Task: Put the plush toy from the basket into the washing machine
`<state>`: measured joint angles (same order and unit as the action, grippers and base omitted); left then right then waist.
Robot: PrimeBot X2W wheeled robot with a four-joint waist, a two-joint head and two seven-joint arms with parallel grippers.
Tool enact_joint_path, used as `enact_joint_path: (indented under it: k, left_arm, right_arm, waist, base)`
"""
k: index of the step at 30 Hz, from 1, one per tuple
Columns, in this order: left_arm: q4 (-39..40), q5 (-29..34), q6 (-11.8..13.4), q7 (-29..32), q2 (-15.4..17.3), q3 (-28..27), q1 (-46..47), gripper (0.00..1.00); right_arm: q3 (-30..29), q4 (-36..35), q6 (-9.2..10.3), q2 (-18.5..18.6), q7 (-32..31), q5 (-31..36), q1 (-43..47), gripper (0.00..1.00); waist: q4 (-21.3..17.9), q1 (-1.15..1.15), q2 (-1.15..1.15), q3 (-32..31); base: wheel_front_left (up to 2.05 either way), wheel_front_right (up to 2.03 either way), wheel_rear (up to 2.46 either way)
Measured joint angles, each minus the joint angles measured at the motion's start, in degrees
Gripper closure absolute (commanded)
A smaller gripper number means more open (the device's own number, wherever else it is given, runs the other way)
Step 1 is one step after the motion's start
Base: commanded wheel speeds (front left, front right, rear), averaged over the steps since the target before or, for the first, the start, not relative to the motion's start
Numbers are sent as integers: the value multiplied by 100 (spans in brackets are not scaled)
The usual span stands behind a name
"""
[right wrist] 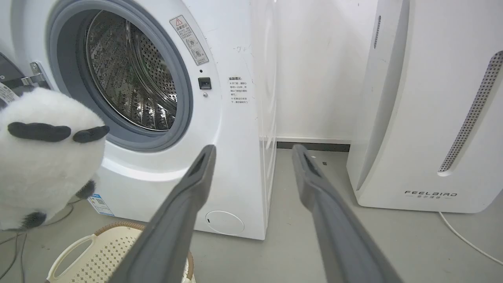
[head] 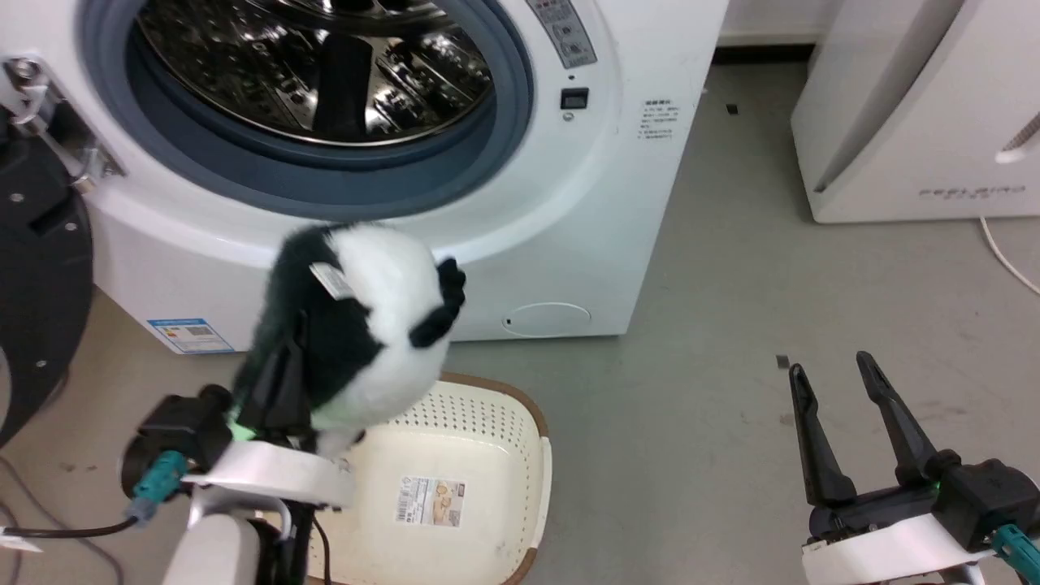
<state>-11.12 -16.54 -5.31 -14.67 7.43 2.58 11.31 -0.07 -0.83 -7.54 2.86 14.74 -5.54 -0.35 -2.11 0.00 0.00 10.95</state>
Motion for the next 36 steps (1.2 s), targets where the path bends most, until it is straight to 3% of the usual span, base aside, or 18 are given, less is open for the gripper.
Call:
enact_joint_path:
  k: [6, 11, 19, 25, 31, 36]
  left_arm:
    - [535, 93, -94, 0, -25, -376, 339, 100]
    - [653, 147, -143, 0, 144, -575, 994, 100]
    - [318, -22, -177, 74, 872, -791, 2721, 100]
    - [-389, -82, -192, 415, 1571, -756, 4331, 100]
    - [-1293, 62, -192, 667, 2173, -419, 5772, 100]
    - [-1965, 252, -193, 679, 2429, -33, 6909, 100]
  right_arm:
    - [30, -190, 0, 0, 0, -11, -49, 0]
    - [53, -420, 0, 0, 0, -64, -205, 0]
    - [86, -770, 0, 0, 0, -248, -491, 0]
    - [134, -872, 0, -1, 0, -404, -712, 0]
    - [245, -891, 0, -1, 0, -619, -823, 0]
    - [327, -894, 0, 0, 0, -716, -912, 0]
  waist:
    - [-165, 0, 0, 329]
    - [-335, 0, 0, 738]
    - [-653, 1, 0, 1626]
    - [-916, 1, 0, 2346]
    - [-1197, 2, 0, 2963]
    - [-1405, 2, 0, 3357]
  base:
    - [0, 0, 0]
    - [0, 0, 0]
    - [0, 0, 0]
    - [0, 0, 0]
    - [0, 0, 0]
    - [0, 0, 0]
